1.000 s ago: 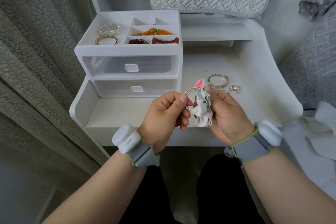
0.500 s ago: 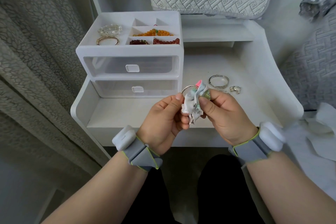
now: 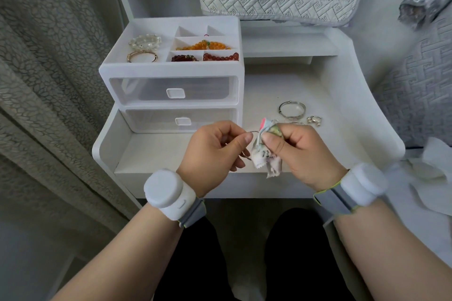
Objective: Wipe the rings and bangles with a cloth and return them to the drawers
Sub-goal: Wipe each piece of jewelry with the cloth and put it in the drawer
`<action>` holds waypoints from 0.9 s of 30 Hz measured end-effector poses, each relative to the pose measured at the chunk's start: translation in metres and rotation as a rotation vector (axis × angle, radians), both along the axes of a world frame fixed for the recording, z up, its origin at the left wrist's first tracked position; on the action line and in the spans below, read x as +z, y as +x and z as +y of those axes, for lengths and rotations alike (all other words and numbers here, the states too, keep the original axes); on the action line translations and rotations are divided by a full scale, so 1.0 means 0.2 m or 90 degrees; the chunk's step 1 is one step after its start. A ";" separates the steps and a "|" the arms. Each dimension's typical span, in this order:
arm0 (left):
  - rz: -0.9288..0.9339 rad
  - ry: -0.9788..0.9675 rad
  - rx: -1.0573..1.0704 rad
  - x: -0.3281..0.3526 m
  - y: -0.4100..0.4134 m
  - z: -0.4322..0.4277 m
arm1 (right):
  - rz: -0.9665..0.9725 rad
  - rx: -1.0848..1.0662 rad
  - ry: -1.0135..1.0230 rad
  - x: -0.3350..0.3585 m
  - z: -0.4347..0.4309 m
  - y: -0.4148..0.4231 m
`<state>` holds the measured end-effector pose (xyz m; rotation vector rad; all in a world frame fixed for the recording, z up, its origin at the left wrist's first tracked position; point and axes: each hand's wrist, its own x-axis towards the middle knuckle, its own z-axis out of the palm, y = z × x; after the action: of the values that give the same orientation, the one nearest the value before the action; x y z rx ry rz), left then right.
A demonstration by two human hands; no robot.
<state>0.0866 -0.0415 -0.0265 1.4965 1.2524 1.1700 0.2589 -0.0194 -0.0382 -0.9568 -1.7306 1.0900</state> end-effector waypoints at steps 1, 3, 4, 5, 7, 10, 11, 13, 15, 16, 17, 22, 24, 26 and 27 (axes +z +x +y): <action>-0.005 -0.001 0.004 0.00 0.00 0.00 | -0.059 -0.039 0.039 -0.01 0.01 0.00; -0.018 0.004 0.012 0.00 0.01 -0.01 | -0.161 -0.141 0.134 -0.02 0.01 -0.01; -0.023 0.012 0.021 0.00 0.02 -0.01 | -0.180 -0.180 0.162 -0.04 0.01 -0.03; -0.032 0.022 0.032 0.00 0.03 -0.01 | -0.179 -0.202 0.167 -0.05 0.01 -0.04; -0.059 0.036 0.056 -0.01 0.05 -0.02 | -0.087 -0.158 0.107 -0.04 0.01 -0.06; -0.091 0.056 0.097 -0.03 0.05 -0.01 | 0.105 -0.048 -0.041 -0.03 -0.01 -0.08; -0.109 0.058 0.109 -0.04 0.05 -0.01 | 0.161 -0.025 -0.084 -0.02 -0.02 -0.09; -0.193 0.030 0.117 -0.04 0.06 0.00 | 0.241 0.023 -0.132 -0.03 -0.03 -0.11; -0.327 -0.051 0.100 -0.04 0.08 -0.01 | 0.237 0.075 -0.115 -0.04 -0.03 -0.12; -0.380 -0.094 0.087 -0.03 0.09 -0.02 | 0.233 0.089 -0.103 -0.04 -0.04 -0.12; -0.417 -0.126 0.077 -0.03 0.09 -0.02 | 0.223 0.092 -0.085 -0.04 -0.04 -0.13; -0.281 -0.072 0.070 -0.04 0.05 -0.01 | 0.133 0.096 -0.023 0.00 -0.04 -0.09; -0.159 -0.005 0.056 -0.03 0.02 -0.01 | 0.135 0.116 -0.057 0.02 -0.02 -0.07; -0.096 0.019 0.049 0.00 0.00 0.00 | 0.111 0.106 -0.061 0.02 -0.01 -0.06; -0.077 0.025 0.051 0.01 -0.01 0.00 | 0.079 0.090 -0.045 0.03 -0.01 -0.05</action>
<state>0.0837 -0.0415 -0.0252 1.3933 1.2241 1.3245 0.2482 -0.0212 -0.0326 -0.8007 -1.6880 1.2817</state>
